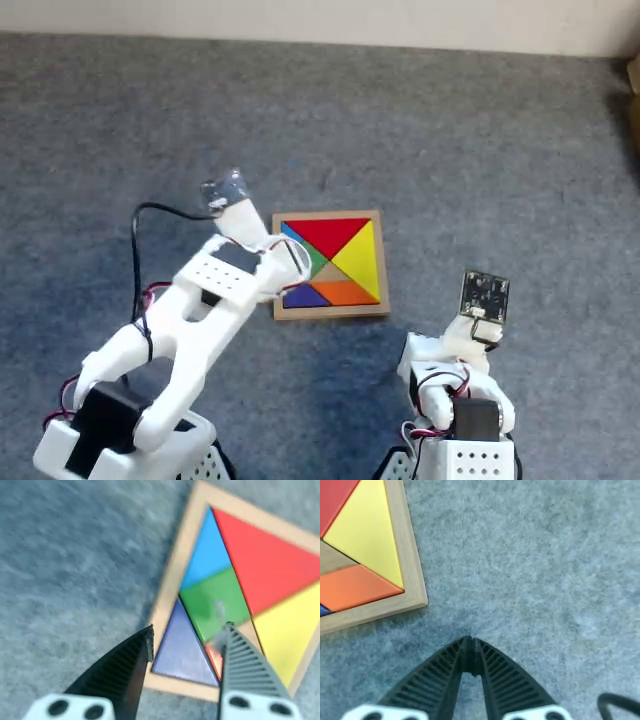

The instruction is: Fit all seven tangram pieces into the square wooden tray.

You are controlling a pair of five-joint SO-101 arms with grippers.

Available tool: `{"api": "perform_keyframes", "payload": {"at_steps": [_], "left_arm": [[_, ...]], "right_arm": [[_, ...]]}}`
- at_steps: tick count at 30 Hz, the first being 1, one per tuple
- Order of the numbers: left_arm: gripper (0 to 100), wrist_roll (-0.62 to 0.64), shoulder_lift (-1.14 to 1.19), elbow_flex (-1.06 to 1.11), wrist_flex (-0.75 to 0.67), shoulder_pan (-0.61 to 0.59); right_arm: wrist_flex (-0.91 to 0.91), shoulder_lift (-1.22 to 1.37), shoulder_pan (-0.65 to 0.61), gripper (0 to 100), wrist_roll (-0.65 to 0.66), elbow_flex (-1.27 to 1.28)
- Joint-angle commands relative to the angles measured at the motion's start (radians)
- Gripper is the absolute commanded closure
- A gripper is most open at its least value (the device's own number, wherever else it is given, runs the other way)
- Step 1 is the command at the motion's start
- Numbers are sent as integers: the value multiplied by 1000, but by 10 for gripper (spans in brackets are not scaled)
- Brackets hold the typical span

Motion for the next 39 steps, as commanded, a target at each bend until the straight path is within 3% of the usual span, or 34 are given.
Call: {"api": "perform_keyframes", "payload": {"at_steps": [1,9,14,20,27,32,39], "left_arm": [[790,6,-47,-16,-18,-24],[810,3,-48,-18,-18,-35],[1000,3,-48,-25,-20,-102],[995,3,-79,-18,-17,-145],[995,-44,-338,145,-25,-185],[995,-110,-519,312,-178,-254],[995,-222,-820,573,-379,-251]], "right_arm": [[1,-21,12,983,6,151],[1,-21,12,983,6,151],[1,-16,15,983,6,151],[1,-15,13,983,6,151],[1,-15,12,983,6,151],[1,-15,8,983,6,151],[1,-15,8,983,6,151]]}}
